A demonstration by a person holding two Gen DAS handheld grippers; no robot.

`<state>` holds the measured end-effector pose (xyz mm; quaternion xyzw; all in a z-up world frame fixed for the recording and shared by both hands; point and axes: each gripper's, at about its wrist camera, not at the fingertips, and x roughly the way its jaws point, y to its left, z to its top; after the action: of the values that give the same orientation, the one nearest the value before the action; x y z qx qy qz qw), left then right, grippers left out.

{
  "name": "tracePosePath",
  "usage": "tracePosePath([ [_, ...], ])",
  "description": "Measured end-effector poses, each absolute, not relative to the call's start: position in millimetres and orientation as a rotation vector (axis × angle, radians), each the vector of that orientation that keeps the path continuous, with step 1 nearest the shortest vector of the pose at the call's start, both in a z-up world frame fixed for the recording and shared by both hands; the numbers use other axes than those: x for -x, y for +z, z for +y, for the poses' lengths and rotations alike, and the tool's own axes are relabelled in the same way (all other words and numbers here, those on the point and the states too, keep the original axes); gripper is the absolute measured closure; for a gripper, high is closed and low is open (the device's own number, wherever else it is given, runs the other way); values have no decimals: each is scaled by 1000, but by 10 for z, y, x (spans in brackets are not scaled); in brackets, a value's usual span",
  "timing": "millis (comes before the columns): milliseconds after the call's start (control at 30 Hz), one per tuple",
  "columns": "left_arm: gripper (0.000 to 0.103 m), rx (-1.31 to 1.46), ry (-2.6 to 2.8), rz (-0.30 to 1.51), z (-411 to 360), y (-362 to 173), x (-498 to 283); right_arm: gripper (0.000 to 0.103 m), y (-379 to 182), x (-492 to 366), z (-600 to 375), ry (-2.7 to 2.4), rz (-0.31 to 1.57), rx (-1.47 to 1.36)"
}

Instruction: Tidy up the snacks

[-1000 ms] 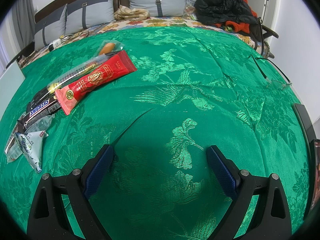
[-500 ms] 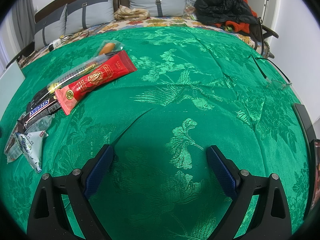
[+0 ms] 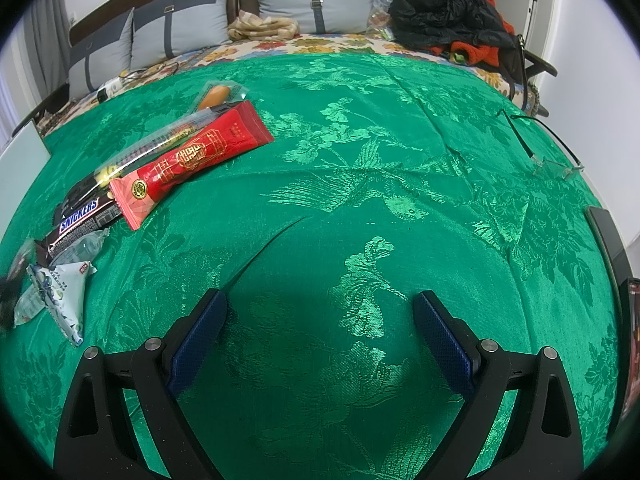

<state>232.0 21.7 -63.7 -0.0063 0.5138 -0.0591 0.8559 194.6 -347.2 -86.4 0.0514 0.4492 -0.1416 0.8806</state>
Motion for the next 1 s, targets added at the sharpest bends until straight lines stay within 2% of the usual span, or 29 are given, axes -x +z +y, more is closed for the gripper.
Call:
tracePosePath([
  [167,83,18,-75,1055,543,-677,-1963,6,-863,-1947,-3470,-295,936,-107],
  [200,75,22,-72,1042,582,-685,-1928,6,-864,-1945,-3471,-295,936,-107],
  [233,55,28,-78,1033,592,-686,-1905,6,-863,-1946,-3469,-295,936,-107],
  [267,39,33,-77,1030,596,-699,-1896,6,-863,-1947,-3469,-295,936,-107],
  [300,15,28,-63,1034,591,-721,-1896,6,-863,-1946,-3469,-295,936,-107],
  [600,0,-4,-19,988,554,-830,-1943,6,-863,-1946,-3469,-295,936,-107],
  [1000,0,-2,-17,967,550,-845,-1926,6,-866,-1942,-3475,-295,936,-107],
])
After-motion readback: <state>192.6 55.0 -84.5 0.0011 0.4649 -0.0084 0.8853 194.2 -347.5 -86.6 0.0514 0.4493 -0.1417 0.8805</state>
